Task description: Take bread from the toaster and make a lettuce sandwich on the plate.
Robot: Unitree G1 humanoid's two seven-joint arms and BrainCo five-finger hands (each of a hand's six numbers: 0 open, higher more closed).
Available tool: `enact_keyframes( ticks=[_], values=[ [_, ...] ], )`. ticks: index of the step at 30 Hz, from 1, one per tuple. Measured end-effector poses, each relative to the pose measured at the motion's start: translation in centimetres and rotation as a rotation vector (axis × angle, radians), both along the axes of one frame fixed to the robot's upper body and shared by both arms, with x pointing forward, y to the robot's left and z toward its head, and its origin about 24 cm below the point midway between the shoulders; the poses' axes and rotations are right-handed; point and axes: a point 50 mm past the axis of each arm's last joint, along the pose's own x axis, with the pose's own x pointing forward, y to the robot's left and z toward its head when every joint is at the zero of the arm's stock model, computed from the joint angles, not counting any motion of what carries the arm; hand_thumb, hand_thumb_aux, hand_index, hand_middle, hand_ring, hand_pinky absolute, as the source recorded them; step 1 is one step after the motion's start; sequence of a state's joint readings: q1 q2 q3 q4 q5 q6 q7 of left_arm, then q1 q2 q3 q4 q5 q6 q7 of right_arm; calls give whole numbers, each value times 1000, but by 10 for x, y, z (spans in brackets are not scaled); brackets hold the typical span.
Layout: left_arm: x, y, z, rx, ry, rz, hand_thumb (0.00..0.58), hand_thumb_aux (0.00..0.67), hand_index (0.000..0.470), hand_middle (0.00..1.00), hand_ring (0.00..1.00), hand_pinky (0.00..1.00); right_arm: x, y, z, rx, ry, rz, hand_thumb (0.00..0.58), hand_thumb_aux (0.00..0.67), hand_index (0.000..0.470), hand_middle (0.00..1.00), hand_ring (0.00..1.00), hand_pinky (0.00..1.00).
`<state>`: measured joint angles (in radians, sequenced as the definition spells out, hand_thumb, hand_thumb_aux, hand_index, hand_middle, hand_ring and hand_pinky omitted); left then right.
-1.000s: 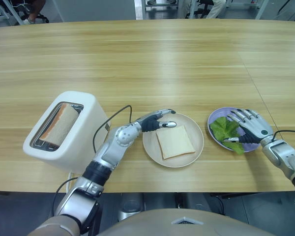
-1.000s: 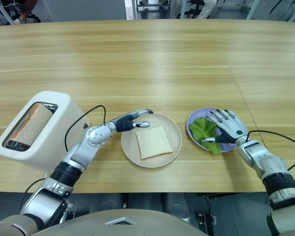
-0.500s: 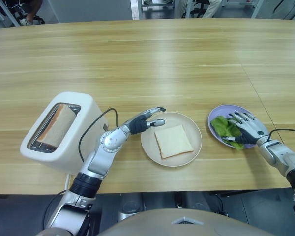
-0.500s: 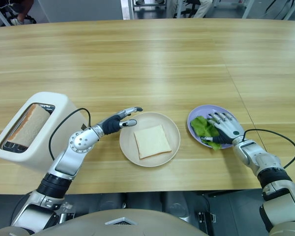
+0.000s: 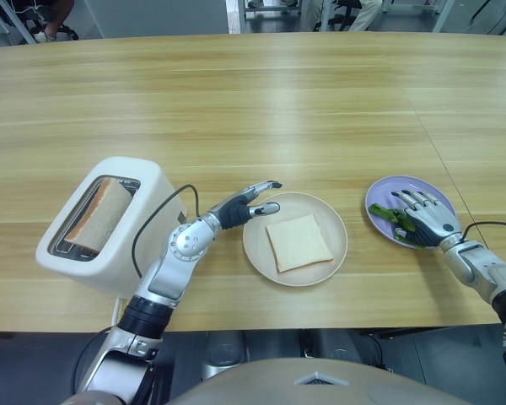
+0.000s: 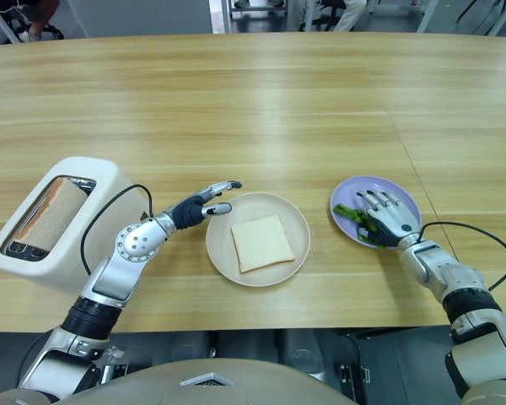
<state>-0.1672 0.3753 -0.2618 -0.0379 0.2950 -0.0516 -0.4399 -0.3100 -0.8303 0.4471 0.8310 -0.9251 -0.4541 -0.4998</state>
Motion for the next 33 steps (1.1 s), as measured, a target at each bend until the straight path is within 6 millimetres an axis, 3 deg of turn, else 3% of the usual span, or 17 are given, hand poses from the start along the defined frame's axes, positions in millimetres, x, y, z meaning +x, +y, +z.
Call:
enact_keyframes(
  ticks=[5,20,27,33],
  values=[
    [-1,0,-1,-4,-1,-1,0,0,0,0,0,0,2,2,5,28,-32,6,580,670,460,0,0,0],
    [-4,0,6,-45,-35,18,0,0,0,0,0,0,10,22,49,79,-219,122,580,670,460,0,0,0],
    [-5,7,29,-167,-140,134,0,0,0,0,0,0,11,66,71,132,-260,270,580,670,460,0,0,0],
    [-6,18,54,-262,-255,236,0,0,0,0,0,0,9,110,68,201,-231,389,580,670,460,0,0,0]
  ],
)
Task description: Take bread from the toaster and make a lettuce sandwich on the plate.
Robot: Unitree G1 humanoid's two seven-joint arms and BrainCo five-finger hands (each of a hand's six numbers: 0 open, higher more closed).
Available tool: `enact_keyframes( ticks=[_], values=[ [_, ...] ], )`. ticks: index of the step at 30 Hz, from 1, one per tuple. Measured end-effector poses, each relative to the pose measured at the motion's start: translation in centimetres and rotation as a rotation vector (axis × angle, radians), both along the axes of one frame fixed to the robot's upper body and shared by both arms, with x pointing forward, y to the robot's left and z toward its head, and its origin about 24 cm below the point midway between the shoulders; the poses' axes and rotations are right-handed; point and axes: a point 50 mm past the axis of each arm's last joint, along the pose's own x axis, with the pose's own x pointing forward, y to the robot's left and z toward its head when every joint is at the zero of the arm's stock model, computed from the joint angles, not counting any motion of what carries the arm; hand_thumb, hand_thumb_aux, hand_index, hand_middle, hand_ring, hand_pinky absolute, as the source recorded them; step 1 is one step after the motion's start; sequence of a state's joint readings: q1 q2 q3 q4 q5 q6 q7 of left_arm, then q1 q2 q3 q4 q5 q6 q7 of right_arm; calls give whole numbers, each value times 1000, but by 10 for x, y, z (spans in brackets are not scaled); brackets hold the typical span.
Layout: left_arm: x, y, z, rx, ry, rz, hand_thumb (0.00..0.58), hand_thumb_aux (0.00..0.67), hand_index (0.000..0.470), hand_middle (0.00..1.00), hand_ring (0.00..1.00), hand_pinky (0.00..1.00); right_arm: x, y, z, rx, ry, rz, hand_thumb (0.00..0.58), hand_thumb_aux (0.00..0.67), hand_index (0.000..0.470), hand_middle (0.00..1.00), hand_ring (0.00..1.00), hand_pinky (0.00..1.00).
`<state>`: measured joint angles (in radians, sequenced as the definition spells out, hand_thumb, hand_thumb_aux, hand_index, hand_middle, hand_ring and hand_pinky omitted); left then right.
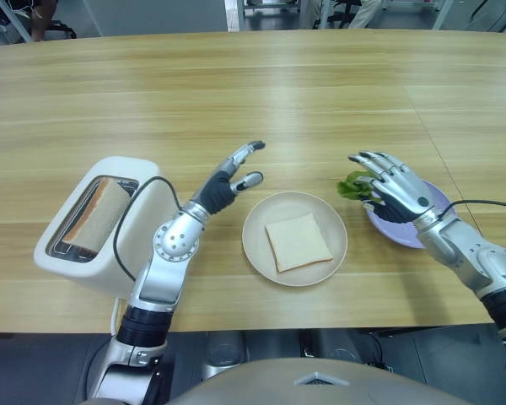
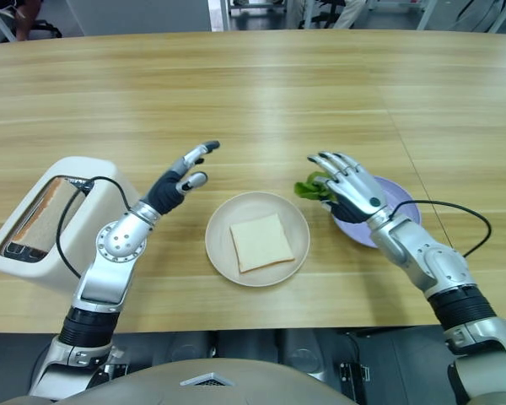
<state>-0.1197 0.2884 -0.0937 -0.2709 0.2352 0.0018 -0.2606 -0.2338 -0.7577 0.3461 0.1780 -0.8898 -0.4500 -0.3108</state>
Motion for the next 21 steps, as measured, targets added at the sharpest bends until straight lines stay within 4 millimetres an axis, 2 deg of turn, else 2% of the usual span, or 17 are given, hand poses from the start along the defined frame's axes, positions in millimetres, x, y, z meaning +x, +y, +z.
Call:
enact_keyframes(
  ticks=[5,7,11,15,16,17,18,21],
  values=[
    [-13,5,23,22,-86,30,0,0,0,0,0,0,-7,31,-10,14,48,105,580,670,460,0,0,0],
    [-22,15,40,64,-144,63,0,0,0,0,0,0,-10,42,-15,14,66,140,580,670,460,0,0,0],
    [-37,58,80,182,-260,223,0,0,0,0,0,0,-21,62,-32,-23,135,226,580,670,460,0,0,0],
    [-46,92,97,239,-279,347,0,0,0,0,0,0,-28,72,-41,-64,171,274,580,670,460,0,0,0],
    [-48,97,97,261,-265,362,0,0,0,0,0,0,-28,72,-42,-71,178,277,524,462,317,0,0,0],
    [-50,104,95,298,-234,375,0,0,0,0,0,0,-29,72,-43,-79,187,280,212,137,94,0,0,0],
    [-52,109,91,333,-192,380,0,0,0,0,0,0,-29,72,-45,-89,198,279,0,0,0,0,0,0],
    [-61,121,80,464,-73,378,0,0,0,0,0,0,-29,70,-47,-115,217,278,0,0,0,0,0,0]
  ],
)
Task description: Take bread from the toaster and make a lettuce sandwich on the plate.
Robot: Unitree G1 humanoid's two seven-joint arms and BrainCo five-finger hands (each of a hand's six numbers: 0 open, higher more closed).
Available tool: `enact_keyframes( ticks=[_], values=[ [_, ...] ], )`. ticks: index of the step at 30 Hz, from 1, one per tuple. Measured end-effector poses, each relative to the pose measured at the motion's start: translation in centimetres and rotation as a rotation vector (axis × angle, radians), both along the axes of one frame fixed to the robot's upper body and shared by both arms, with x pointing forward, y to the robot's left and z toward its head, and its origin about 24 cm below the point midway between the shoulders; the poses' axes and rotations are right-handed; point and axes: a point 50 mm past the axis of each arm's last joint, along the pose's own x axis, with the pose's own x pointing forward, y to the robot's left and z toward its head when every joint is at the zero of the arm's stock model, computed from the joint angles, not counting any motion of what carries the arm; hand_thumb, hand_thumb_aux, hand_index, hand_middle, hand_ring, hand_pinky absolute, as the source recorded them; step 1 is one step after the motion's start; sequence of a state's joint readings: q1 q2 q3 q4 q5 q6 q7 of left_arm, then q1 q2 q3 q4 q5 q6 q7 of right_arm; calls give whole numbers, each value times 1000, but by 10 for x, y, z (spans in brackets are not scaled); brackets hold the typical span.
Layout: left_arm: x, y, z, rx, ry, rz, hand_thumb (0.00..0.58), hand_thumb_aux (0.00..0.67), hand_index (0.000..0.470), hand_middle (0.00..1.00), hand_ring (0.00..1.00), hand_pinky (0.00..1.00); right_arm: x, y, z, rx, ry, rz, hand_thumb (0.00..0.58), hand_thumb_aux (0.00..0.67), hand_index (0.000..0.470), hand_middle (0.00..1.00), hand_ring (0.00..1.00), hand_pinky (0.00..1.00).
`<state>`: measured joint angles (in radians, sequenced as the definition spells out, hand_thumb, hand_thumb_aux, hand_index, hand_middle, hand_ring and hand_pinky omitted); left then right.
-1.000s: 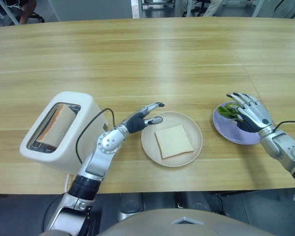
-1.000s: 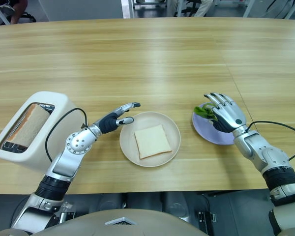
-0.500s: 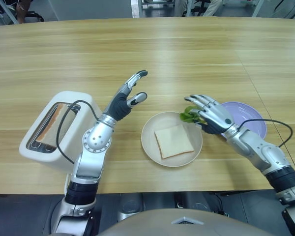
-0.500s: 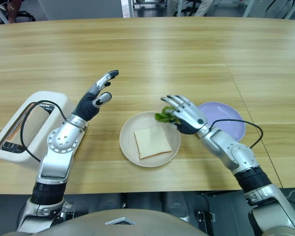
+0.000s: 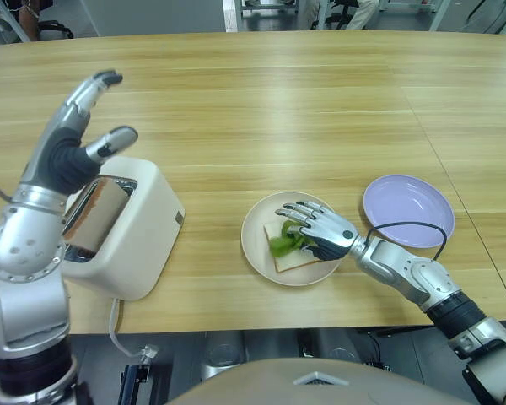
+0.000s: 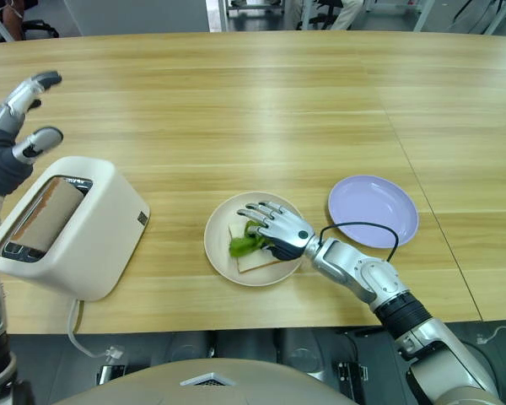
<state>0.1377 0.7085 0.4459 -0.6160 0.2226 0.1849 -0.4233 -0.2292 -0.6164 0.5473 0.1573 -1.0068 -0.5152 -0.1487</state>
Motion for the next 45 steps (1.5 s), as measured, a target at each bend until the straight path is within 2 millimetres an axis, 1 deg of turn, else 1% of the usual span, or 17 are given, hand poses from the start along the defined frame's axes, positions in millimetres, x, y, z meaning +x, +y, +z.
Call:
enact_keyframes(
  ticks=[3,7,9,14,16,19,23,24,25,26,27,34,35,36,37,38,45],
  values=[
    [-9,18,-7,116,110,76,0,0,0,0,0,0,0,-3,-1,-21,5,-6,0,0,0,0,0,0],
    [-16,33,-5,257,164,156,0,0,0,0,0,0,0,-6,1,-45,-10,-13,0,0,0,0,0,0],
    [-18,42,-9,317,207,194,0,0,0,0,0,0,1,-8,3,-65,-23,-16,0,0,0,0,0,0],
    [-27,60,-30,441,371,261,0,0,0,0,0,0,2,-12,5,-90,-45,-27,0,0,0,0,0,0],
    [-28,64,-35,453,405,274,0,0,0,0,0,0,3,-12,9,-86,-62,-31,0,0,0,0,0,0],
    [-26,63,-45,460,449,253,0,0,0,0,0,0,6,-11,19,-67,-101,-39,0,0,0,0,0,0],
    [-22,63,-48,505,477,247,0,0,0,0,0,0,8,-10,34,-28,-159,-49,0,0,0,0,0,0],
    [-22,63,-49,512,480,248,104,63,43,0,0,0,8,-10,37,-17,-168,-52,0,0,0,0,0,0],
    [-21,62,-49,516,480,246,576,612,420,0,0,0,9,-11,41,-7,-178,-55,0,0,0,0,0,0],
    [-20,62,-49,514,477,244,576,612,420,0,0,0,9,-11,43,-1,-186,-59,0,0,0,0,0,0],
    [-18,61,-48,510,471,241,580,670,460,0,0,0,9,-12,45,2,-192,-62,0,0,0,0,0,0],
    [-8,53,-46,412,405,189,580,670,460,0,0,0,8,-19,47,42,-198,-98,0,0,0,0,0,0],
    [-8,53,-46,403,399,189,580,670,460,286,286,286,9,-20,48,46,-203,-105,0,0,0,0,0,0],
    [-7,53,-46,397,392,190,580,670,460,627,627,627,9,-21,49,51,-208,-110,0,0,0,0,0,0],
    [-7,53,-46,392,388,191,580,670,460,929,929,929,9,-22,50,55,-213,-116,0,0,0,0,0,0],
    [-6,53,-46,390,385,191,580,670,460,1000,1000,1000,10,-24,52,60,-218,-123,0,0,0,0,0,0],
    [-4,50,-39,361,322,181,580,670,460,1000,1000,1000,12,-27,56,80,-237,-139,0,0,0,0,0,0]
  ],
)
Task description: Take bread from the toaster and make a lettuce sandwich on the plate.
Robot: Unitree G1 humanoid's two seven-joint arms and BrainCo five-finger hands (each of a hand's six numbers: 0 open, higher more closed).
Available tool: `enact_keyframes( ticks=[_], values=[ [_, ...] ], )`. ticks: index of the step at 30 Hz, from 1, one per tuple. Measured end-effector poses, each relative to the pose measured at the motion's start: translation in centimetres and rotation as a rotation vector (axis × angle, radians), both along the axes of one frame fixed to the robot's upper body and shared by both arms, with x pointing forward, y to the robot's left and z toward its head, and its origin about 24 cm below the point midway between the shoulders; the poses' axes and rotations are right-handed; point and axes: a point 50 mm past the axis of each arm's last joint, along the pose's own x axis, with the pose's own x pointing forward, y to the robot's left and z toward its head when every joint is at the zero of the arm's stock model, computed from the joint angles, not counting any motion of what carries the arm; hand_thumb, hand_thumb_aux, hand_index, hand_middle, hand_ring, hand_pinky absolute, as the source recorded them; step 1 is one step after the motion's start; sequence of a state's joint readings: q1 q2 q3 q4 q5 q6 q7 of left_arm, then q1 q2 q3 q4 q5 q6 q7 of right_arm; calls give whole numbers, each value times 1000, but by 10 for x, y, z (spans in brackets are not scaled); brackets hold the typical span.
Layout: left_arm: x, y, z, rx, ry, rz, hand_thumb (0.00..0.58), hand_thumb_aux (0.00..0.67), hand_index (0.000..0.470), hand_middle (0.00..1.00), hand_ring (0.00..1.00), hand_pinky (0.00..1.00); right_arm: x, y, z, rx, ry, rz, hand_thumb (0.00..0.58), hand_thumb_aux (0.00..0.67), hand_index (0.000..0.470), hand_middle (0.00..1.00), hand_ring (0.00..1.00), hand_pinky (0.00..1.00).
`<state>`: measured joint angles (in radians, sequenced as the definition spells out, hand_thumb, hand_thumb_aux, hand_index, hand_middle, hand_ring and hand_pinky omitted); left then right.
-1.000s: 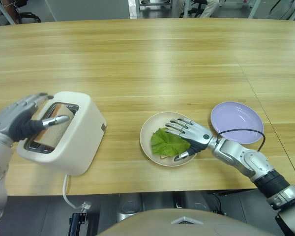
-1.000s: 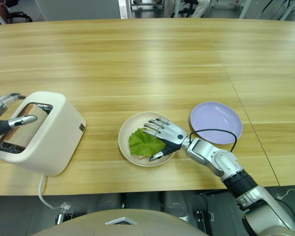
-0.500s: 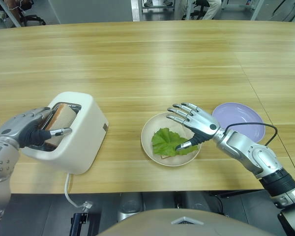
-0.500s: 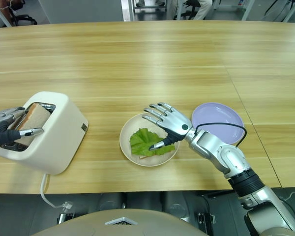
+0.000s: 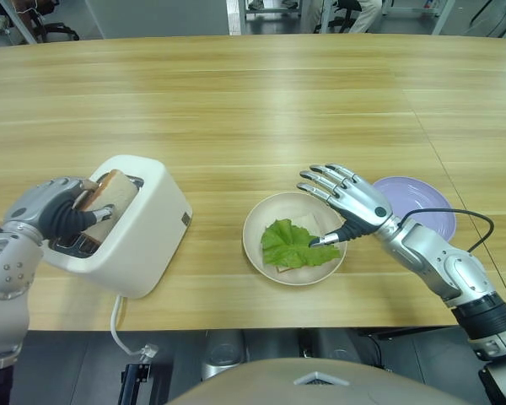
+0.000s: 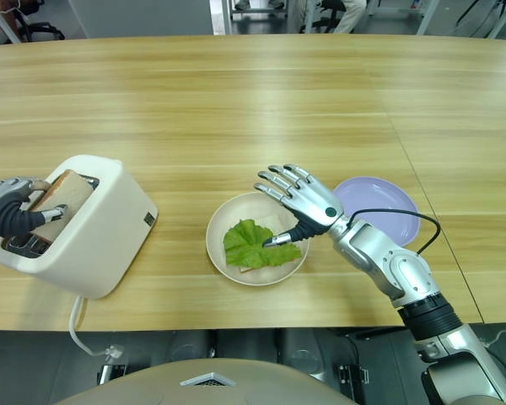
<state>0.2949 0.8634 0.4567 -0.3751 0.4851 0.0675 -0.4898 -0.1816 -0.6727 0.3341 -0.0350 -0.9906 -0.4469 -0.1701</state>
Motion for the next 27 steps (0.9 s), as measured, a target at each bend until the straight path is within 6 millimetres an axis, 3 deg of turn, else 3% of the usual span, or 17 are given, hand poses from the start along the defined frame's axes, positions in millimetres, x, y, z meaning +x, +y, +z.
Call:
enact_keyframes(
  ticks=[8,18,27],
  values=[
    [-3,1,13,-10,-53,13,580,670,460,1000,1000,1000,0,-4,2,17,-17,-17,0,0,0,0,0,0],
    [-6,5,60,73,-183,22,580,670,460,1000,1000,1000,0,-6,3,33,-29,-30,0,0,0,0,0,0],
    [-5,7,91,12,-331,-1,580,670,460,1000,1000,1000,1,-5,3,53,-44,-42,0,0,0,0,0,0]
  ],
)
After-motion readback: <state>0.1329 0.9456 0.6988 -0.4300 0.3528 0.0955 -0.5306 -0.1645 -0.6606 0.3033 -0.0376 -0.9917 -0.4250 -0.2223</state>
